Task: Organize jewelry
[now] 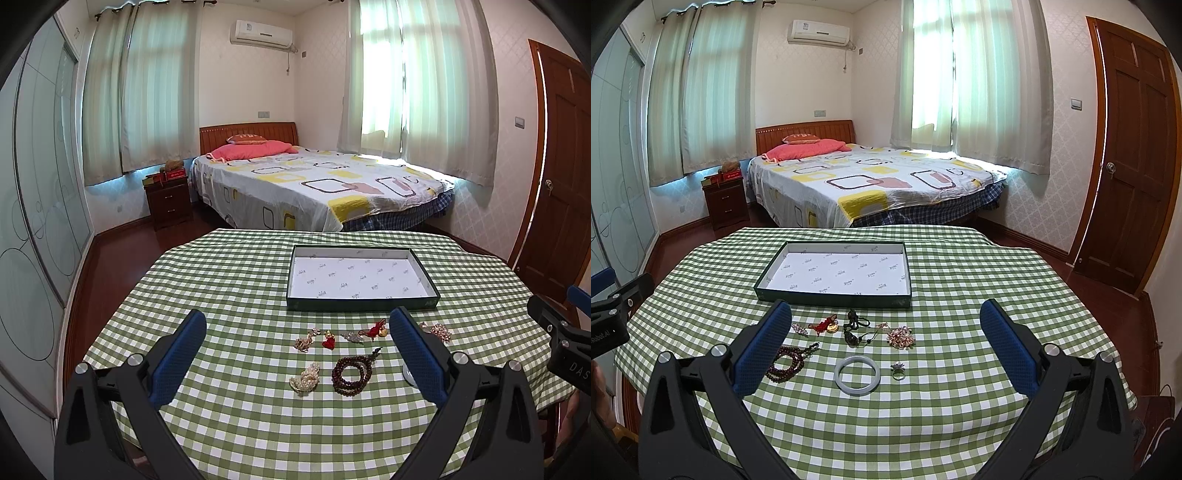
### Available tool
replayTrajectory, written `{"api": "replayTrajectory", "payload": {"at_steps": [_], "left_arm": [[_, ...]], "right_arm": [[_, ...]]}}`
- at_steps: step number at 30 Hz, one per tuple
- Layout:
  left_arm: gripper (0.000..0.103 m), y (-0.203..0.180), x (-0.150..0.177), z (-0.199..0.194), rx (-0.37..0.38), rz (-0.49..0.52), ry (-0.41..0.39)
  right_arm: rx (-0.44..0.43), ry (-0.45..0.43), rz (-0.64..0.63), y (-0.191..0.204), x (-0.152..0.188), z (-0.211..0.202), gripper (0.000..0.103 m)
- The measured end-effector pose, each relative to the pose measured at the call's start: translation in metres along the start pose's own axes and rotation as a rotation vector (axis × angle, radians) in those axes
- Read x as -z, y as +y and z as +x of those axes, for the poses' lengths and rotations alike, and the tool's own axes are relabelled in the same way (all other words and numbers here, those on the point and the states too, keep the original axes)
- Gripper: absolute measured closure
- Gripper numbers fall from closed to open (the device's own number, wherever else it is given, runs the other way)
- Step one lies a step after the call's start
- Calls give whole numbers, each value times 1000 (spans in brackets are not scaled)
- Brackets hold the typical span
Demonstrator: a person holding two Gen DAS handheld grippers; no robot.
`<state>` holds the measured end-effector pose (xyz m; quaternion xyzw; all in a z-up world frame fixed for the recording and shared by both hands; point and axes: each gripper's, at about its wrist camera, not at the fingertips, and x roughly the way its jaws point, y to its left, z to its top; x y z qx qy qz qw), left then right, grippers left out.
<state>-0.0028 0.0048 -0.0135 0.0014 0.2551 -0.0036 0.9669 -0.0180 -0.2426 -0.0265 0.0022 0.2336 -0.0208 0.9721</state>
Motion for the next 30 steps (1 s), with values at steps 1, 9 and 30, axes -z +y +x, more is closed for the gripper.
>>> {"api": "replayTrajectory", "payload": {"at_steps": [1, 9, 30], "left_arm": [[7, 0, 1, 0, 0, 0, 1], [7, -1, -1, 9, -3, 2, 24], [7, 21, 85, 166, 26, -40, 394]], "right_arm": [[0, 0, 0, 0, -1, 0, 3], [-2, 11, 3, 0, 4, 10, 3], [-24, 276, 84, -27, 87, 137, 3]]}}
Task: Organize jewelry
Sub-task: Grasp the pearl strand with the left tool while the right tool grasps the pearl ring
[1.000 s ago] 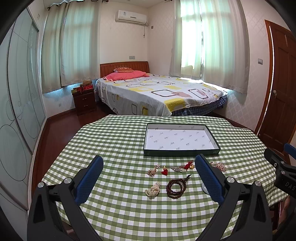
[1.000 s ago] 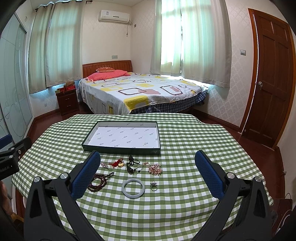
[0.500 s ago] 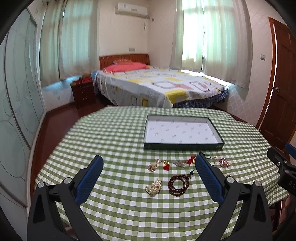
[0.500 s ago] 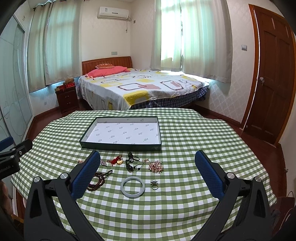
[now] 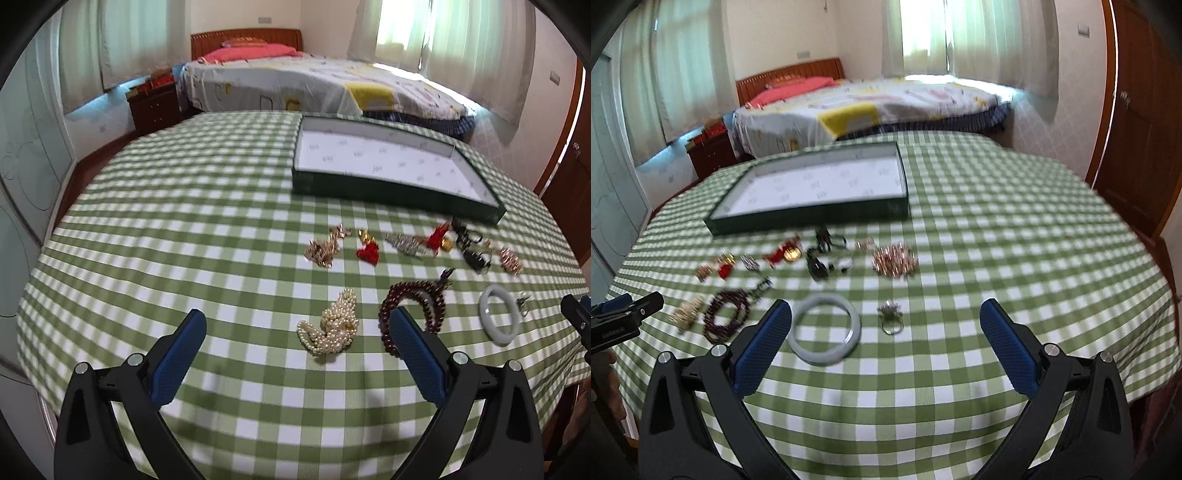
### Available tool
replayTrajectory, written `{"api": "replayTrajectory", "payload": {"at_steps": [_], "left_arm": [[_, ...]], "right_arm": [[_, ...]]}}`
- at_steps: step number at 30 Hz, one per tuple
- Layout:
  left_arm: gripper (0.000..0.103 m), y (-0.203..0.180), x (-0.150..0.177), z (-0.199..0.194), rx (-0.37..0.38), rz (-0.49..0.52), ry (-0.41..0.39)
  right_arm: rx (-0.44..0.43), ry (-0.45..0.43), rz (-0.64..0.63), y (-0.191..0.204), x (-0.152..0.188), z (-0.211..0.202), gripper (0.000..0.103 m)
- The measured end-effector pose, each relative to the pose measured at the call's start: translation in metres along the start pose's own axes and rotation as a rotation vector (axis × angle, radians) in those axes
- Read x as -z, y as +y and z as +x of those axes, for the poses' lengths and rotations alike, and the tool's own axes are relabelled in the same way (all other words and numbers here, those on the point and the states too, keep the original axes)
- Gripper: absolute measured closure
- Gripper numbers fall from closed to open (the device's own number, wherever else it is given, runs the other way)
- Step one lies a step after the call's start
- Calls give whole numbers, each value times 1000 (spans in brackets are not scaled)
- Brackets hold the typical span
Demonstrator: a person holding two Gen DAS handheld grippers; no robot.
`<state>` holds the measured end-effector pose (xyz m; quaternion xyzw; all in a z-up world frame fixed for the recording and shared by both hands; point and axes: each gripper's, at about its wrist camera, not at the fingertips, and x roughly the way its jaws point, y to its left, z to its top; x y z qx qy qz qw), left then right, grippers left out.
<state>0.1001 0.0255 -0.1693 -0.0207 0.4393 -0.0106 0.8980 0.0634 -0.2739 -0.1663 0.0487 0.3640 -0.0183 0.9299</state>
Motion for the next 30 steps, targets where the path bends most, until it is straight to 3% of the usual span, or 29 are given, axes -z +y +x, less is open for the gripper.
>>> {"api": "replayTrajectory", "payload": {"at_steps": [6, 8, 9, 10, 14, 23, 28, 30], "left_arm": [[8, -10, -1, 21, 6, 56, 11], [16, -12, -1, 24, 6, 77, 12], [31, -14, -1, 26, 11, 82, 15], [37, -14, -1, 29, 20, 84, 31], [41, -15, 3, 37, 61, 83, 54], [43, -18, 9, 38, 24, 128, 19], [75, -13, 7, 38, 16, 128, -4], [77, -8, 5, 38, 28, 108, -5]], "right_arm": [[-1, 64, 30, -9, 8, 25, 4], [-2, 72, 38, -11, 9, 29, 4], [-2, 72, 38, -11, 9, 29, 4], [-5, 75, 41, -11, 9, 30, 4], [-11, 84, 47, -12, 9, 35, 4], [-24, 95, 61, -15, 9, 42, 7], [-38, 120, 65, -15, 10, 48, 22], [-40, 126, 65, -15, 11, 51, 26]]}}
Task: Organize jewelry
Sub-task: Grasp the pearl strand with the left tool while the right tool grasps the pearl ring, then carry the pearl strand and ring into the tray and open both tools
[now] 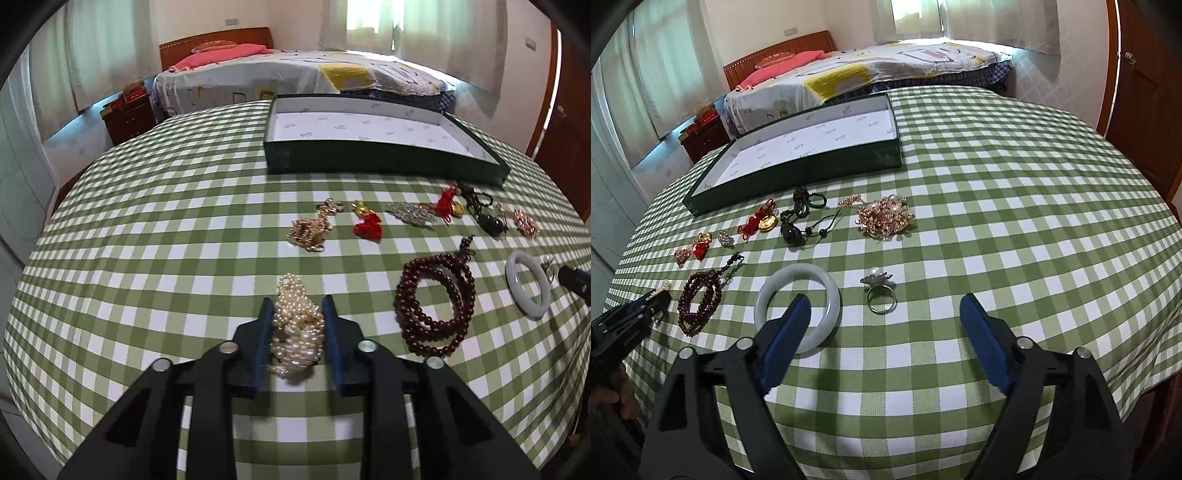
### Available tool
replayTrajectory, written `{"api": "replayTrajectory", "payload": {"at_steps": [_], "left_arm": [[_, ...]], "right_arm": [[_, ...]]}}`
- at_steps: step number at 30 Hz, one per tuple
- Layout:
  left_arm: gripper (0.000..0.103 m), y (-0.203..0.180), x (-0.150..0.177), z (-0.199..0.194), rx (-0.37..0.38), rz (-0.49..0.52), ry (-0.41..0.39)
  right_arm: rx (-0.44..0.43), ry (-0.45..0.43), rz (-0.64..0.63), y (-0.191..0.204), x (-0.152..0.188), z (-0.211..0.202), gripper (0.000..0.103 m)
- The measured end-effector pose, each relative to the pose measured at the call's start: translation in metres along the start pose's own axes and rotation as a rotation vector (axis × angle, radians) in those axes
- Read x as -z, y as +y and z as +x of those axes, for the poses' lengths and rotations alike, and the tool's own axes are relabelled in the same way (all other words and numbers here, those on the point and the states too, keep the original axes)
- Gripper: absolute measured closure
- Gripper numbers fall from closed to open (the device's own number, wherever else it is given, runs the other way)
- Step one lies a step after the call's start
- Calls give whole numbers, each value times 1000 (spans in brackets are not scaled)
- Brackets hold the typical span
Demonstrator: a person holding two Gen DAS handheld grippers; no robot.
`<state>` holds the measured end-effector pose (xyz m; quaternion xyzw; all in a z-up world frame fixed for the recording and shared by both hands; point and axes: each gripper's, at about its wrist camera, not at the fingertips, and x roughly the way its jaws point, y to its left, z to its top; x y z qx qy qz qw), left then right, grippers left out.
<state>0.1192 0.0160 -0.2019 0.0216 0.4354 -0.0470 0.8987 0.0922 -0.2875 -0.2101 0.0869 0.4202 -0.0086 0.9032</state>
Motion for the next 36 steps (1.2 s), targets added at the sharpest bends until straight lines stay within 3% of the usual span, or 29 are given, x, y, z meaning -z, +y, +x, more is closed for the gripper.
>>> {"api": "replayTrajectory", "payload": {"at_steps": [3, 17, 30, 36], "left_arm": [[77, 7, -1, 0, 23, -33, -4], [77, 13, -7, -1, -24, -40, -15], [77, 13, -7, -1, -29, -40, -14], [77, 14, -6, 0, -34, -43, -11]], "right_arm": [[-9, 6, -4, 2, 0, 3, 34], [-48, 17, -29, 9, -8, 19, 78], [-35, 23, -43, 11, -14, 28, 77], [-44, 20, -46, 8, -13, 28, 81]]}}
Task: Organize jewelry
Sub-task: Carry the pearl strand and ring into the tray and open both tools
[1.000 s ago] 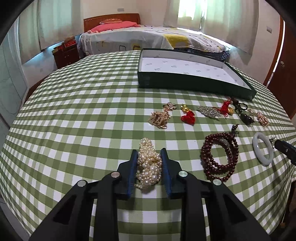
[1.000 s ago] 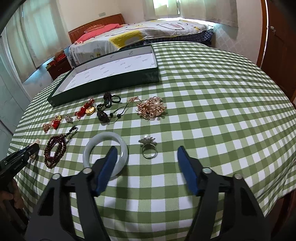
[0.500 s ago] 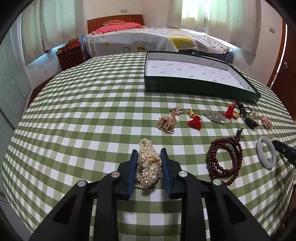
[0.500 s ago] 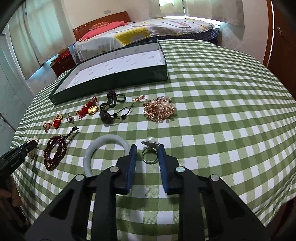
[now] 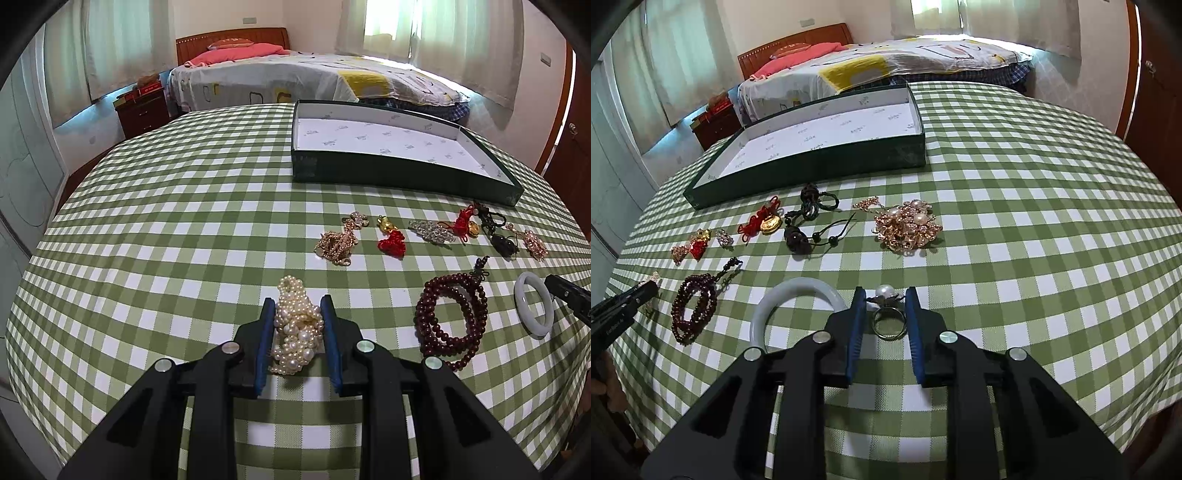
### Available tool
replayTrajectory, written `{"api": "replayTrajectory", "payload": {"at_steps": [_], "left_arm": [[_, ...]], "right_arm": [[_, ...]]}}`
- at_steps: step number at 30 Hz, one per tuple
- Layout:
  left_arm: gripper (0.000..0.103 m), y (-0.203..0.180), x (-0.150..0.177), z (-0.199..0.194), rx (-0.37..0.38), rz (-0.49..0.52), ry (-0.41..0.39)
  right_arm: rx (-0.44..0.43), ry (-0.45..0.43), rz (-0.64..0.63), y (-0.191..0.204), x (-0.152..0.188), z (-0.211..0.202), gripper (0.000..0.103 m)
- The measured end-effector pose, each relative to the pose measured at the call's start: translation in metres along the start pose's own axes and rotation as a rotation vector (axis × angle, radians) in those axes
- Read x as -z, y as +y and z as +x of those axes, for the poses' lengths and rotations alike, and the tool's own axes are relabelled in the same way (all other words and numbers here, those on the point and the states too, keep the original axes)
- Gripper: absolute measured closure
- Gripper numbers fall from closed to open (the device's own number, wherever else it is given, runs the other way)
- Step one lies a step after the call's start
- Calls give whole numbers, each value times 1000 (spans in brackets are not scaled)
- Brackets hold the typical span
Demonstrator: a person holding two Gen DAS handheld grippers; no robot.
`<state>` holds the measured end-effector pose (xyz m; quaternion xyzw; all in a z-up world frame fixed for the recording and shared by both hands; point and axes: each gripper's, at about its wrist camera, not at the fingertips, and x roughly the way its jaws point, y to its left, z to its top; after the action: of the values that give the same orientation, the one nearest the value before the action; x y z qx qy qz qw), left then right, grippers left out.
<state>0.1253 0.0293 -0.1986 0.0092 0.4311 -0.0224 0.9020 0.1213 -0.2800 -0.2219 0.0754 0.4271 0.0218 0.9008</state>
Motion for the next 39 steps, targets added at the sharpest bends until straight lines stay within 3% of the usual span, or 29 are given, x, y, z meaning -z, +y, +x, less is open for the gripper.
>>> {"api": "replayTrajectory", "payload": {"at_steps": [12, 25, 32, 39], "left_arm": [[77, -7, -13, -18, 17, 4, -45], [77, -34, -90, -26, 106, 13, -175], [77, -53, -140, 6, 118, 26, -204], [77, -65, -155, 76, 113, 25, -99]], "right_arm": [[-13, -64, 9, 1, -8, -26, 81], [-63, -207, -27, 18, -81, -43, 81], [-74, -235, -51, 22, -129, -10, 81], [-56, -155, -77, 24, -147, 44, 81]]}}
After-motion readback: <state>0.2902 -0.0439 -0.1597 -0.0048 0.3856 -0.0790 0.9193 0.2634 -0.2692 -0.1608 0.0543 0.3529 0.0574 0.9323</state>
